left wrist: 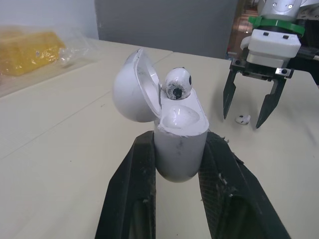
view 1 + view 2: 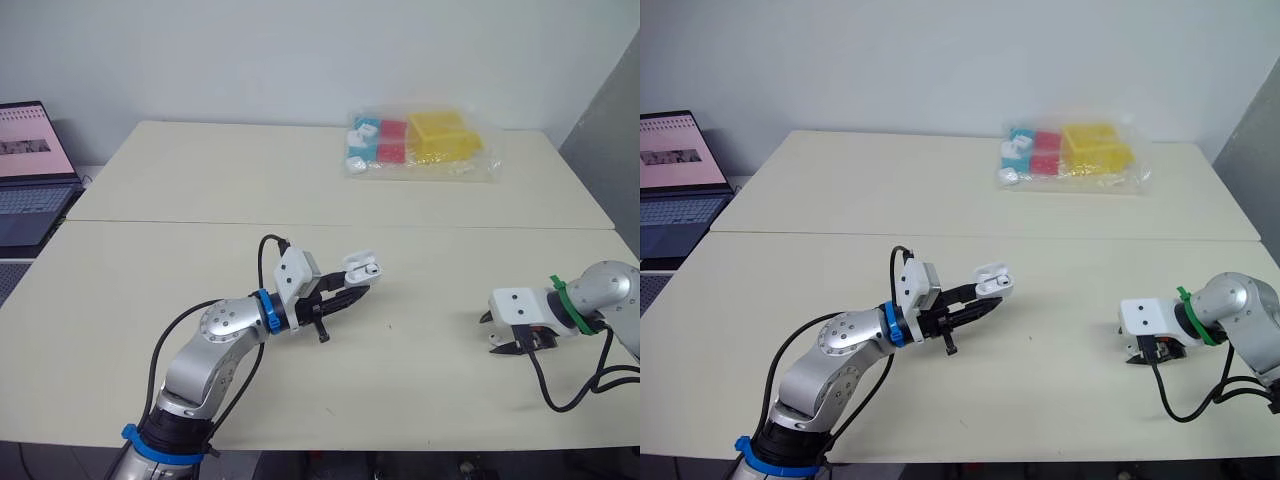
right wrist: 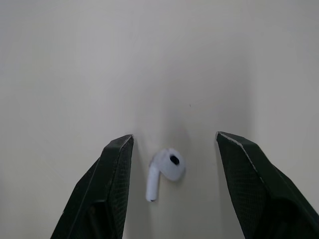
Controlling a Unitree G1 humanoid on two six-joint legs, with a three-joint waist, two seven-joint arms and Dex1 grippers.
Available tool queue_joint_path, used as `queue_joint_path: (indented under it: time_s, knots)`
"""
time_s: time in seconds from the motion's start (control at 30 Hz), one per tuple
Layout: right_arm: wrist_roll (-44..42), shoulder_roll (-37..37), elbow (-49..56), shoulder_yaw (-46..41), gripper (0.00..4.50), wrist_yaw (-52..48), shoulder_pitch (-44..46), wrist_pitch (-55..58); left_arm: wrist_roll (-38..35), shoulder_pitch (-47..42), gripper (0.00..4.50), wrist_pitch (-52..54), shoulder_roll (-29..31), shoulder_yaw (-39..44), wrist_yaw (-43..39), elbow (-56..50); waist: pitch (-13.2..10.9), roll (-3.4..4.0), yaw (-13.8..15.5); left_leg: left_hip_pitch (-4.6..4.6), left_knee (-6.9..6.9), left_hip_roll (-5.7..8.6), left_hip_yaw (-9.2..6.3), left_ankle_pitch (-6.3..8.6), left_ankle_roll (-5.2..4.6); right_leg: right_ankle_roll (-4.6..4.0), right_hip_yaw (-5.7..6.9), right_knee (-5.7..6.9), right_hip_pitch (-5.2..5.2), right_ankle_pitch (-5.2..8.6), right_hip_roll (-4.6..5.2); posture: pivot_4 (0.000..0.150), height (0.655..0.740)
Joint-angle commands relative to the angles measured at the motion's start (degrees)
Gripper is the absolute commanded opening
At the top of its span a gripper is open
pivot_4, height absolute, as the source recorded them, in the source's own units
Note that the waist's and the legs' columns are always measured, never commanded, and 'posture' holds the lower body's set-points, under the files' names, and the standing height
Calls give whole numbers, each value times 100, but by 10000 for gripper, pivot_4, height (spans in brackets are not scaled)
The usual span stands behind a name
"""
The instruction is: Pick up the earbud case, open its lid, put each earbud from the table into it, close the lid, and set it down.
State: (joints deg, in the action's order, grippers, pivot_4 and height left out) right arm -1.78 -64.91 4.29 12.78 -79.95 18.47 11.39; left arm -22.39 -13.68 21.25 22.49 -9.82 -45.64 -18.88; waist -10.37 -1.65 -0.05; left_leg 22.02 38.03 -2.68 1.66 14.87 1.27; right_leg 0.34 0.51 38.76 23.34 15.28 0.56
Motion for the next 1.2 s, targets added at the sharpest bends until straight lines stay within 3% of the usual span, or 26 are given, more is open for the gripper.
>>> queue_joint_path:
  time_s: [0.03,0.23,0.37,0.97,1.07,1.2]
  knots:
    - [-117,-271,735,-357,27362,102,-129,999,-22,-40,7854,-59,-40,-39,16,-163,0,0,1,-1,0,-1,1,0,0,0,0,0,0,0,1,1500,7378]
    - [243,-427,1679,97,27362,435,-28,3060,42,-34,7854,-153,-188,-153,51,-76,1,1,0,-2,0,-2,1,0,0,0,0,3,0,0,11,1500,7378]
    - [656,-358,1554,490,27362,649,221,3177,91,-51,7854,-200,-271,-182,50,-17,1,1,-7,-2,0,3,4,0,0,0,1,1,2,1,14,1500,7378]
    - [828,-116,1148,994,27362,498,534,3056,199,10,7854,-314,-376,-223,93,41,1,0,-9,2,-5,5,0,0,0,1,4,-5,4,2,7,1500,7378]
    - [797,-107,1146,998,21575,456,522,3101,208,7,7854,-331,-373,-233,86,52,0,0,-9,2,-5,5,1,0,0,1,4,-6,4,2,7,1500,7378]
    - [793,-127,1133,1004,7378,375,511,3078,213,9,7854,-344,-370,-239,76,63,1,0,-9,2,-4,4,1,0,0,1,3,-6,3,2,6,1500,7378]
